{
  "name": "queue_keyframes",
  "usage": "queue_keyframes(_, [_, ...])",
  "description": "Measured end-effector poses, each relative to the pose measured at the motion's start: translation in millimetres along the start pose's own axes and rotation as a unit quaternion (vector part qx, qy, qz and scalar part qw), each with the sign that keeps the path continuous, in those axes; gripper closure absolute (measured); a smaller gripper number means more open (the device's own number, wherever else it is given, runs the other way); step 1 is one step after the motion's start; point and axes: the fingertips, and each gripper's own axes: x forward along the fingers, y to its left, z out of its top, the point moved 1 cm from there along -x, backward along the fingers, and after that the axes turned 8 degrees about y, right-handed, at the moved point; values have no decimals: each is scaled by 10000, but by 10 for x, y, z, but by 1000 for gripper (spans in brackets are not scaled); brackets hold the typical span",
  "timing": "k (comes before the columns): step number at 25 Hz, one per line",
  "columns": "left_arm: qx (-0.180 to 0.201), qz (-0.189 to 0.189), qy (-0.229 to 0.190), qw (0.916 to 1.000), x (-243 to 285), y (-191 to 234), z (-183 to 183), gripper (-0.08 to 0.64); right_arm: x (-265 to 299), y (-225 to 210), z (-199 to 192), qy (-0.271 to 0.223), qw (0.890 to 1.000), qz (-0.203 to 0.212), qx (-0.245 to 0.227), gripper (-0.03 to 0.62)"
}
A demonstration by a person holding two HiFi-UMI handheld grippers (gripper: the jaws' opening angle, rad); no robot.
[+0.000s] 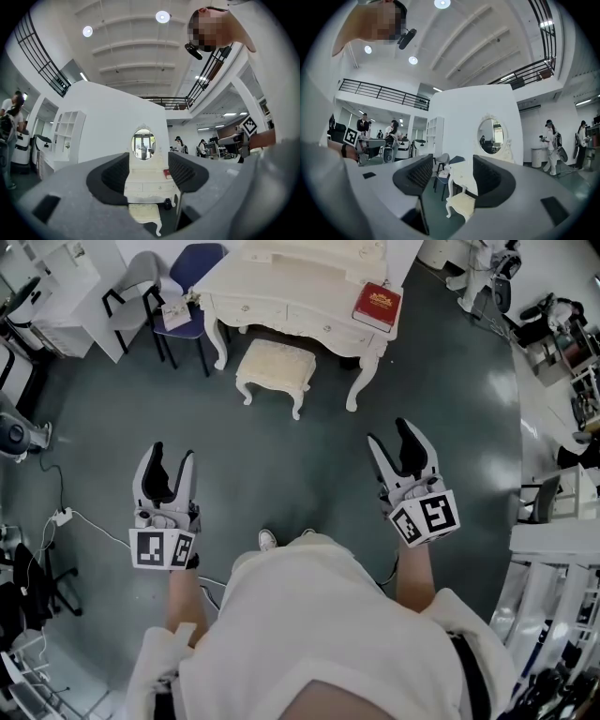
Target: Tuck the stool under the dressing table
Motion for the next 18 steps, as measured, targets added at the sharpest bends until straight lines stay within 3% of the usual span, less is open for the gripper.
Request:
queue_keyframes(3, [-66, 69, -65, 9999, 23, 26, -15, 153, 1, -99, -4, -85, 9999, -79, 6, 243])
queue_keyframes(6, [19, 204, -100, 9997, 72, 26, -12, 87, 22, -174, -19, -124, 9999, -83, 22, 193])
queue_keyframes(18, [41, 472, 86, 9988, 361, -275, -115, 77, 127, -454, -239, 20, 9997, 255, -69, 184])
